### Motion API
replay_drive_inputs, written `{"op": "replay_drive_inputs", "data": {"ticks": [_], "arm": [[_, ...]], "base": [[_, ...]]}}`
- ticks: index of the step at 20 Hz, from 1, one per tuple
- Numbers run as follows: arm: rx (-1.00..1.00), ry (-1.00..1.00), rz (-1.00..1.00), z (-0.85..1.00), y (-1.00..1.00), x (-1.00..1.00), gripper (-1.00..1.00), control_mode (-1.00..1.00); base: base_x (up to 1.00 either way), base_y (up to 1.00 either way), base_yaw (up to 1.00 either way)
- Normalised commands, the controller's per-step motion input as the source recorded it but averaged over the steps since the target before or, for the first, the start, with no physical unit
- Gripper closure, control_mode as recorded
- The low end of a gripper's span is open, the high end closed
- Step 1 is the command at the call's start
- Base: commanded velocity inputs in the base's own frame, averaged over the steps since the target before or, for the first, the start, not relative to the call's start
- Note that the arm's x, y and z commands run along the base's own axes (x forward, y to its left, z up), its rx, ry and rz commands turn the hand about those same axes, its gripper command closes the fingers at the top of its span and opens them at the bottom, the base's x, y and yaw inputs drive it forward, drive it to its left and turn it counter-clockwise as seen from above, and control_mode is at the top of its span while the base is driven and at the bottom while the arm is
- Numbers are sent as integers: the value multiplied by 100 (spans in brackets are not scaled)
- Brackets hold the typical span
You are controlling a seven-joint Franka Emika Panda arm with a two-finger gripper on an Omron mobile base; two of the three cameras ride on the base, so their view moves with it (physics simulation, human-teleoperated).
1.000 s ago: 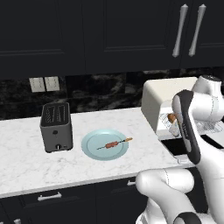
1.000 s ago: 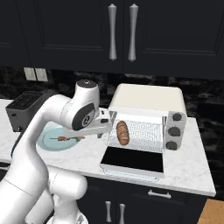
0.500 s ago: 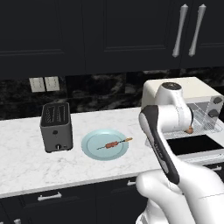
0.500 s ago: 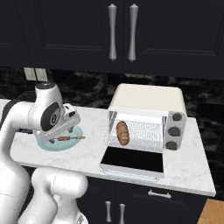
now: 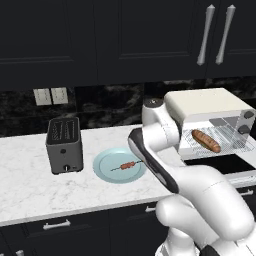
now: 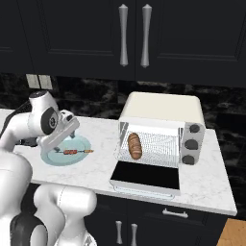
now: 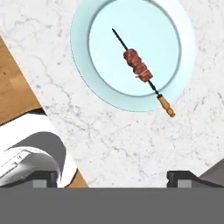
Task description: Pick up the kebab skewer and baguette bread, and place them inside the toaster oven. Close the toaster oven door and start by setting the timer.
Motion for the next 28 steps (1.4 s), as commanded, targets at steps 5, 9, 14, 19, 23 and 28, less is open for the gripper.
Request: {"op": "replay_drive_inputs", "data": {"ticks": [5,9,14,19,23,28], "arm": [[-14,2,8,-51,-3,33,-100,-100],[-2,0,12,-52,0,40,-100,-100],[0,1,11,-36,-15,61,-100,-100],[0,8,7,-37,-3,52,-100,-100],[0,8,3,-32,4,37,-100,-100],[0,4,2,-21,0,40,-100,-100]], "base": [[0,0,0],[0,0,0],[0,0,0],[0,0,0],[0,0,0],[0,0,0]]}}
